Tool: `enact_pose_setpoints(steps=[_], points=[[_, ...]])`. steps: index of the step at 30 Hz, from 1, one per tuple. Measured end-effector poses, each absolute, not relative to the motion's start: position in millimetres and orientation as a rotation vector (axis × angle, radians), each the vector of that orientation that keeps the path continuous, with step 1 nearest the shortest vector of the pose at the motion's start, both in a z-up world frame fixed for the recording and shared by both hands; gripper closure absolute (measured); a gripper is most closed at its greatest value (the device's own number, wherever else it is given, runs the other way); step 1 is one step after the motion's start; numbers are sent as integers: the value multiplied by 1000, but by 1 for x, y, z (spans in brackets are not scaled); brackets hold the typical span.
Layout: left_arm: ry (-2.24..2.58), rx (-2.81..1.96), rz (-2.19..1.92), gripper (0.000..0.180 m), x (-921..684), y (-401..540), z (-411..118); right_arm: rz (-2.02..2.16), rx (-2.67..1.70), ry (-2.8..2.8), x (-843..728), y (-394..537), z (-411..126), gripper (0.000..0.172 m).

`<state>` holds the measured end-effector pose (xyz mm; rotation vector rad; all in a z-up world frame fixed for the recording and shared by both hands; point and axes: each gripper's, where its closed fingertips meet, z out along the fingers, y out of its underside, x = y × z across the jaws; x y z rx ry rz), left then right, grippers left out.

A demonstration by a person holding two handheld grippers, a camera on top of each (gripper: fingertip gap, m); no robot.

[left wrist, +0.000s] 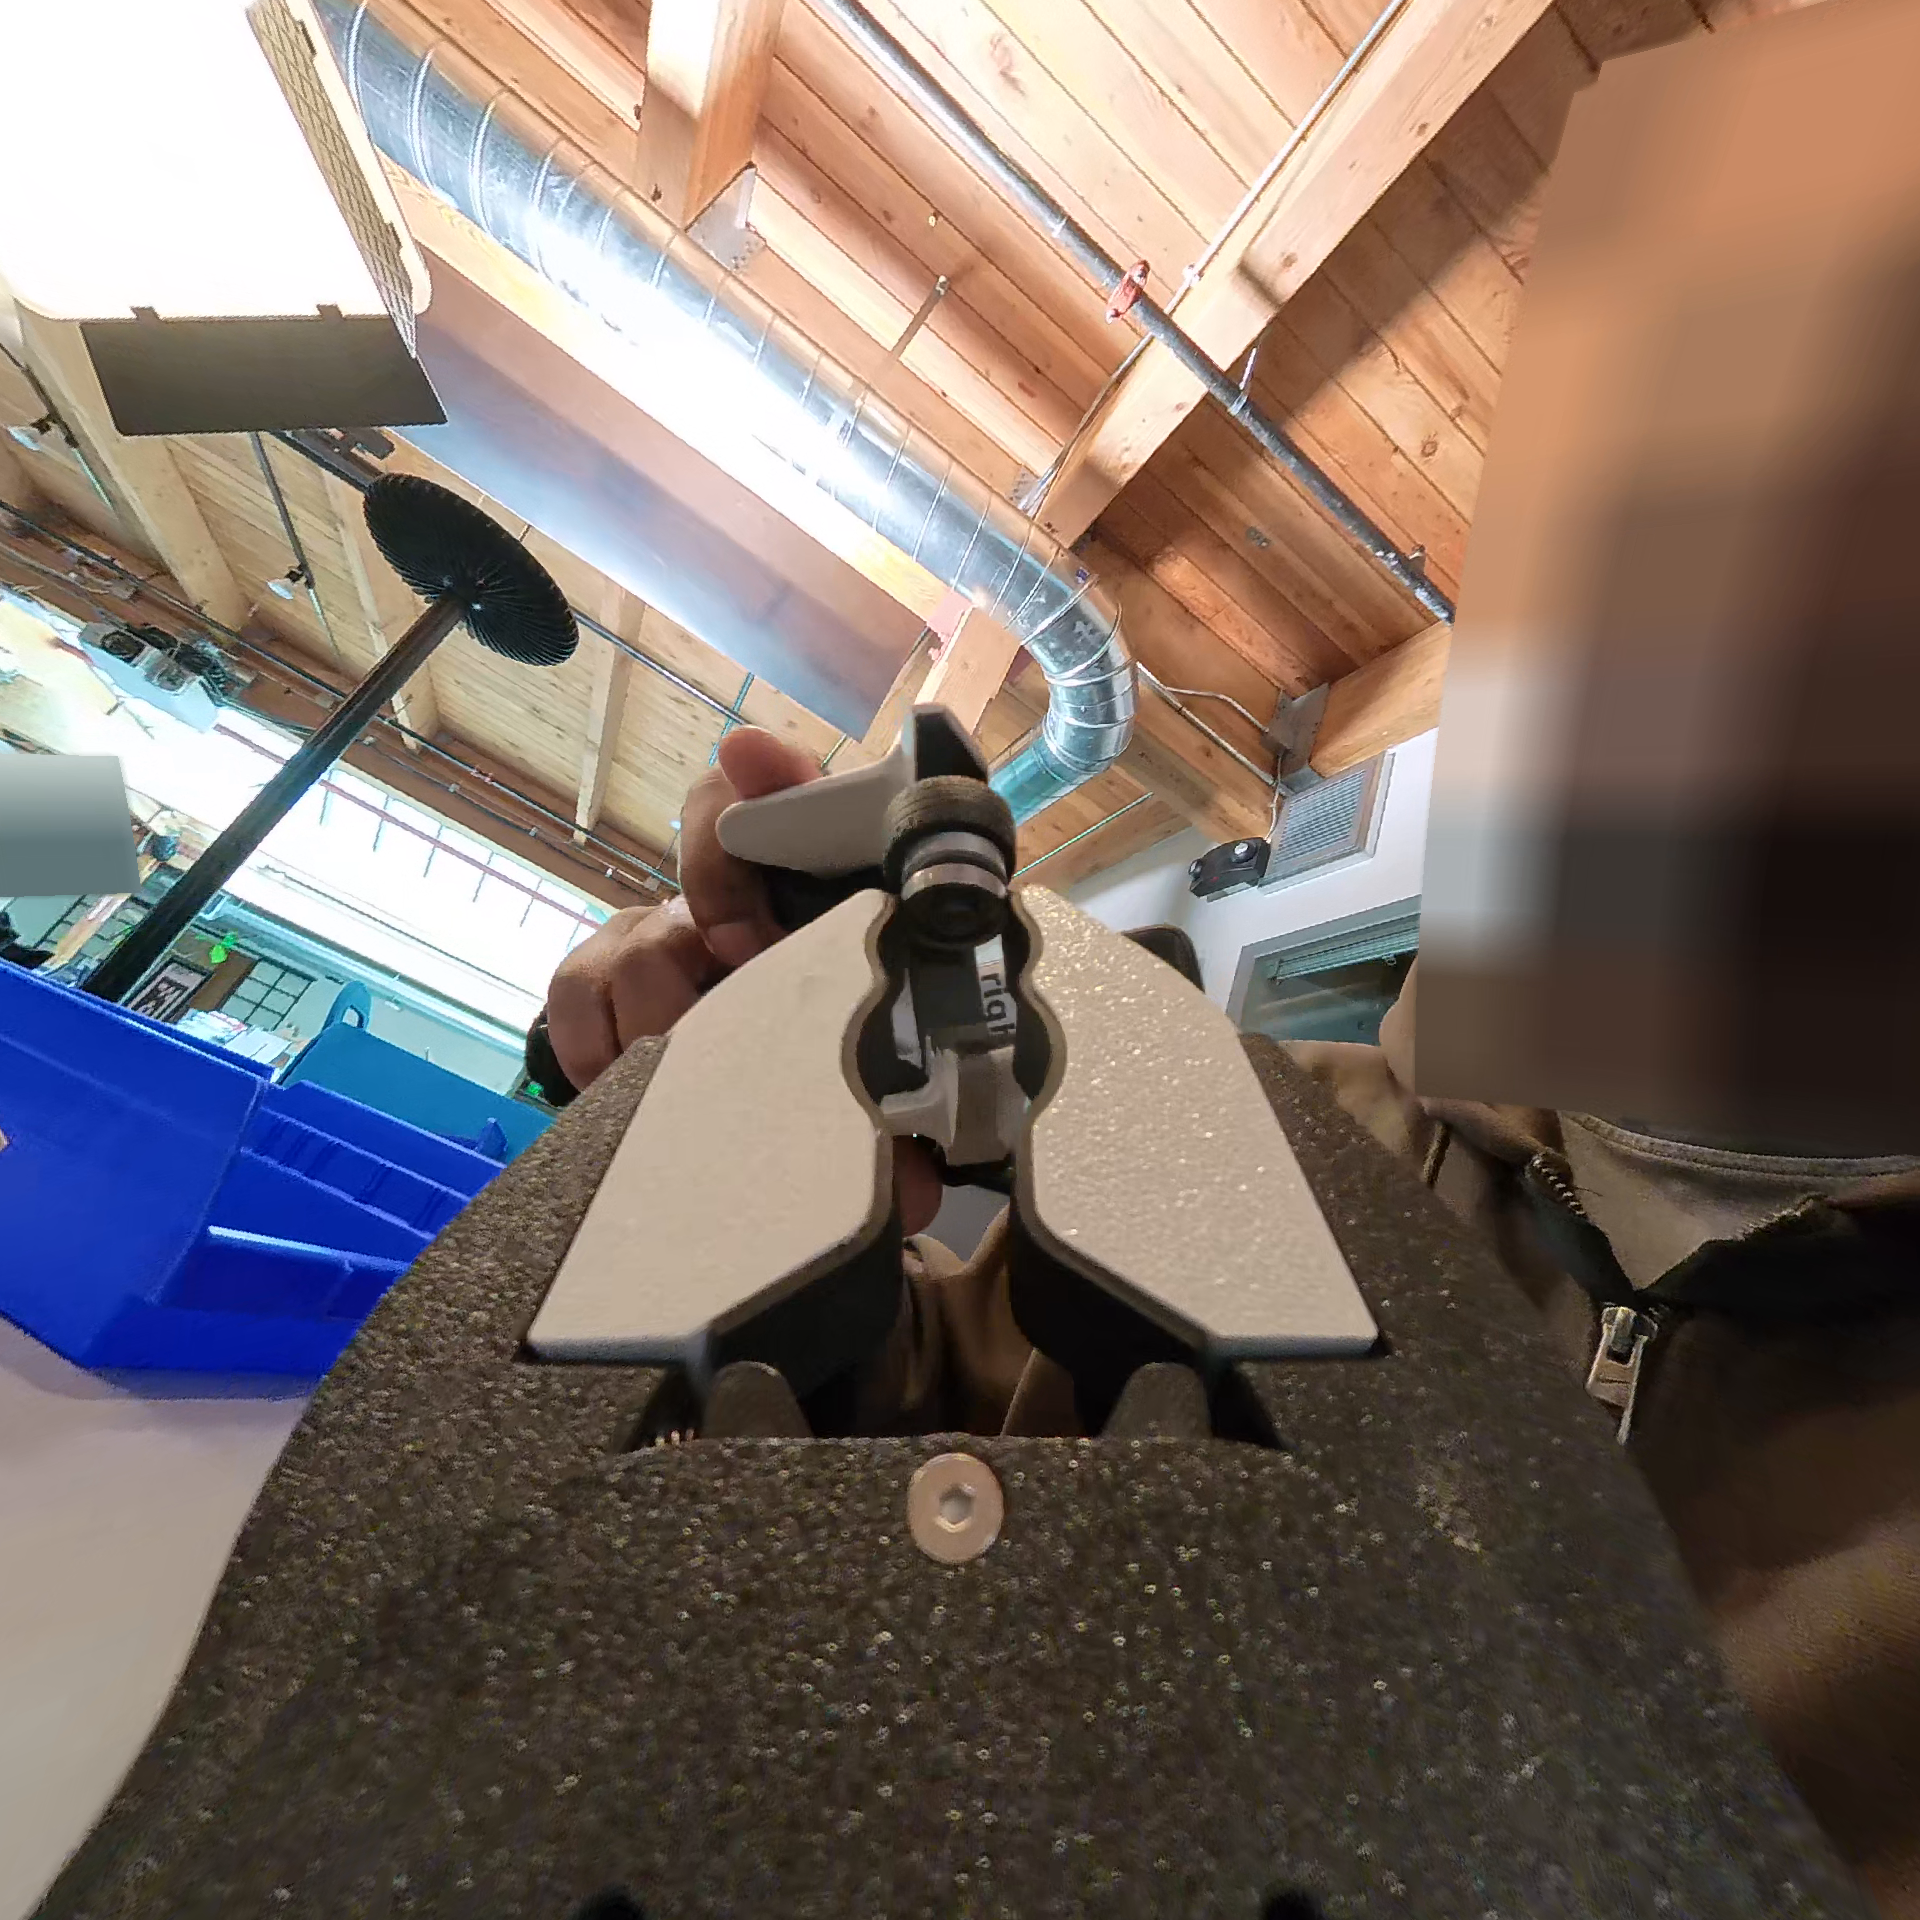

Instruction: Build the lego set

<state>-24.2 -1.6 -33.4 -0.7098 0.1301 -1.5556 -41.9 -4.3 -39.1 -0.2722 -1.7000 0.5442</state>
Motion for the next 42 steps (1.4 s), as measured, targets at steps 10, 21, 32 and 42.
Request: enact_pose_setpoints(steps=[10,21,32,42], points=[[130,-756,-1512,162,-22,2,-37,432,-228,-1616,-50,-4,-42,139],[123,-779,-1515,162,-22,4,-40,413,-225,-1545,-55,0,-43,145],[122,-863,-1507,162,-17,10,-47,389,-210,-1555,-53,8,-50,149],[155,-1067,-1182,151,-23,19,-54,599,-424,-1505,-51,24,-54,148]])
